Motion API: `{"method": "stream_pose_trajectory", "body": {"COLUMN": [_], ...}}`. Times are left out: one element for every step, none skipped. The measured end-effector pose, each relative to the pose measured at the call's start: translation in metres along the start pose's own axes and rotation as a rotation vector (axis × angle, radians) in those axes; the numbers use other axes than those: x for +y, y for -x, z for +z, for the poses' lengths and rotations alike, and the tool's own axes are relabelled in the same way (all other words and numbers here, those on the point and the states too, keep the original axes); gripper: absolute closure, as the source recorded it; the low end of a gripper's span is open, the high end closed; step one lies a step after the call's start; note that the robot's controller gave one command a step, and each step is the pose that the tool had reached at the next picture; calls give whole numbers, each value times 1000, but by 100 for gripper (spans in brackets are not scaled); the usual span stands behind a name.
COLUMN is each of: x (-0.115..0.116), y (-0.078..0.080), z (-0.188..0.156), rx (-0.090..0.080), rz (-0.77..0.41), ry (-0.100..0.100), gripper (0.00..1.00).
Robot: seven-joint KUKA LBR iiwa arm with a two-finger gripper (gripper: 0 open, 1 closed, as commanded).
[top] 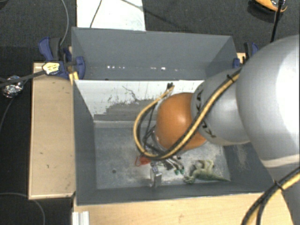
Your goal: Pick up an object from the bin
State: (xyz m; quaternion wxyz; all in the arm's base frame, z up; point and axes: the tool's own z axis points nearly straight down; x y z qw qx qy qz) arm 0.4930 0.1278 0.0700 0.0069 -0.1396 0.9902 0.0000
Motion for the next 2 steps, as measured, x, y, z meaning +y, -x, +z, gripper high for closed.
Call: {"method": "stream_pose_trajectory", "body": {"x": [-1,-1], "y": [0,0], "z": [-1,-1], "rx": [-1,-1], "rz": [0,1], "ry": [-1,-1], "gripper": [100,100]}}
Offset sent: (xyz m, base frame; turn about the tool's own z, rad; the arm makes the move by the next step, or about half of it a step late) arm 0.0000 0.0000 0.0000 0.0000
